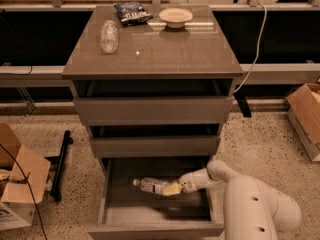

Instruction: Place blue plastic bottle into bottom drawer

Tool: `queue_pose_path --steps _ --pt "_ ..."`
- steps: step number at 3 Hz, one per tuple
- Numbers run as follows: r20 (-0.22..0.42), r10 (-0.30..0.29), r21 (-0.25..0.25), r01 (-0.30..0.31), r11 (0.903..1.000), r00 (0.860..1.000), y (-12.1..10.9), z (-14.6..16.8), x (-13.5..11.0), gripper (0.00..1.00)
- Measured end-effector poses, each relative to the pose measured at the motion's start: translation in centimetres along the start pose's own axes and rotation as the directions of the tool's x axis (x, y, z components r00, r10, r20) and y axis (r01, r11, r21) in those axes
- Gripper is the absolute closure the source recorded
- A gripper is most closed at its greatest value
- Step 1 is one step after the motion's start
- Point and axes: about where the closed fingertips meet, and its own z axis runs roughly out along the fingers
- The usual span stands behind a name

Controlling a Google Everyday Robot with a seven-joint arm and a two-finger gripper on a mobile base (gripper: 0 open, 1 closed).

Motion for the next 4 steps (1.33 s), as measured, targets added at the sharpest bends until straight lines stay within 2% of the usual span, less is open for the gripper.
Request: queue_pose_path --steps 1,2,3,4 --pt "0.057 0.087 0.011 -0.087 0.9961 0.995 -3.7 0.4 3.2 0.53" --pt "0.078 0.132 0.010 -0.133 0.9911 0.988 -5.0 0.8 4.9 0.29" --pt "0.010 0.152 0.002 -0.152 0.9884 0.988 -4.7 1.9 5.5 0.01" --pt "-0.070 0.176 -0.015 -0.177 0.9840 0.982 -3.9 2.9 6.2 0.00"
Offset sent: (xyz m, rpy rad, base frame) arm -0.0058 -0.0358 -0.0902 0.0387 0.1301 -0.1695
